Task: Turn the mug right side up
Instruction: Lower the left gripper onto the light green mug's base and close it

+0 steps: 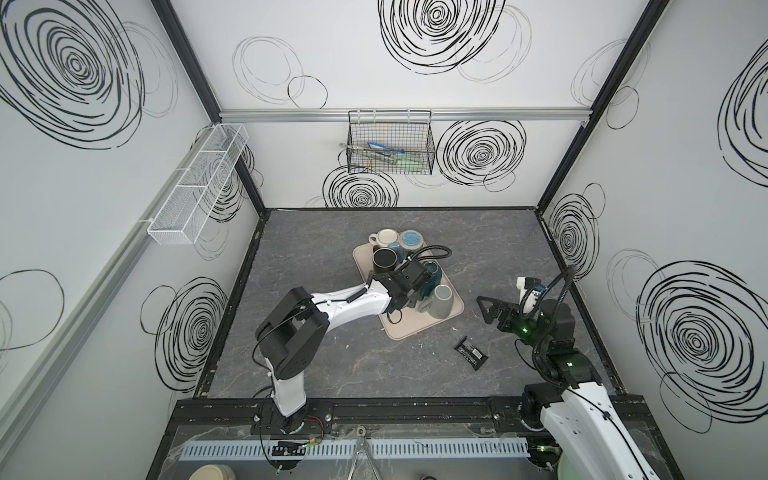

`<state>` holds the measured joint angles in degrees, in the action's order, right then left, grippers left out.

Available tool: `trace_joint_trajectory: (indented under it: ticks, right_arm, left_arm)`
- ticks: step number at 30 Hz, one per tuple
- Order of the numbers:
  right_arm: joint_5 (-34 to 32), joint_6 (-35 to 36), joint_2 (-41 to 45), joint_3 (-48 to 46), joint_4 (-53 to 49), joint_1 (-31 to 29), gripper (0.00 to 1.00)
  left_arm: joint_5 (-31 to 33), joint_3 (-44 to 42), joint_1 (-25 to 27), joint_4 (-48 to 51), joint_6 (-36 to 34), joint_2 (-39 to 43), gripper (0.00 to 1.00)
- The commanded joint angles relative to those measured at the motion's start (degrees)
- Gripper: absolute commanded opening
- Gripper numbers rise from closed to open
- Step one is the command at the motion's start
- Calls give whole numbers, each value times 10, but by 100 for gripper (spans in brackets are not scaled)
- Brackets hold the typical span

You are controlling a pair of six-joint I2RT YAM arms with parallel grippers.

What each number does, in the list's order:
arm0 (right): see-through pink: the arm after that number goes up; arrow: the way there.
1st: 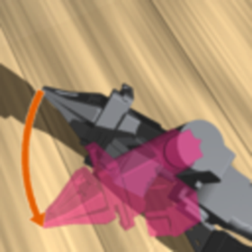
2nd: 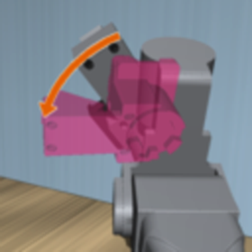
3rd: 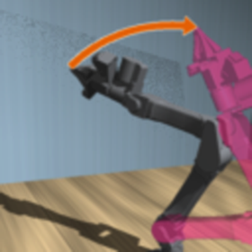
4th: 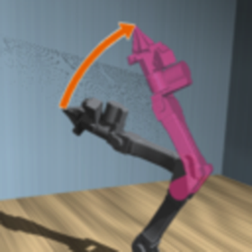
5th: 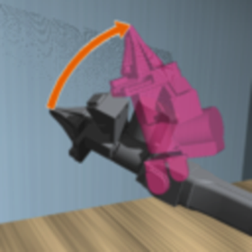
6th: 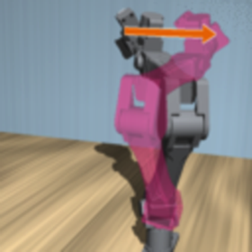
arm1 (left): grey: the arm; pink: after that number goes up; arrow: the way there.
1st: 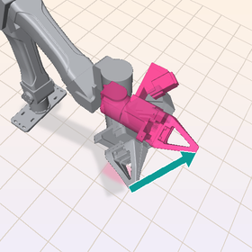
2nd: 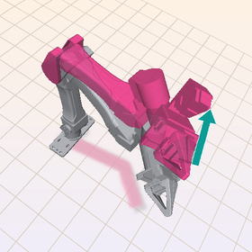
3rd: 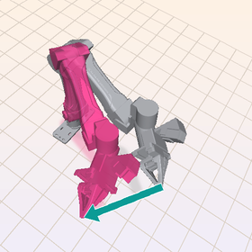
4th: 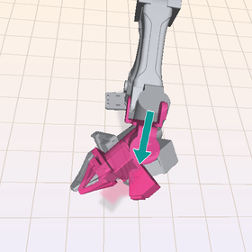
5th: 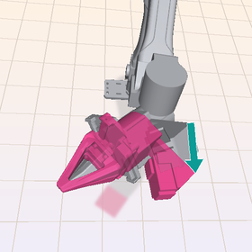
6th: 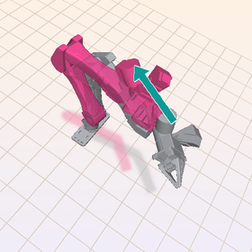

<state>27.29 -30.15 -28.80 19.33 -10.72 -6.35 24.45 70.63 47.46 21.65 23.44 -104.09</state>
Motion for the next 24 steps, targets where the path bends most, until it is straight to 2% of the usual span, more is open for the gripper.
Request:
trace_joint_trajectory:
  ticks: [1, 7, 12, 19, 24]
  right_arm:
    - [-8, -8, 9, -3, -10, -5, 100]
    - [-4, -8, 14, -5, -6, -6, 100]
    - [-9, -8, 13, -7, -4, -7, 100]
    - [-16, -10, 11, -7, -4, -7, 100]
    - [-21, -11, 9, -7, -7, -6, 100]
  left_arm:
    - [44, 14, -4, 32, -2, -6, 65]
    - [34, -4, -25, 31, -6, 21, 63]
    - [-3, -8, -38, 25, -17, 26, 59]
    - [-62, 3, -44, 26, -35, 11, 50]
    - [-72, 7, -47, 30, -34, 3, 43]
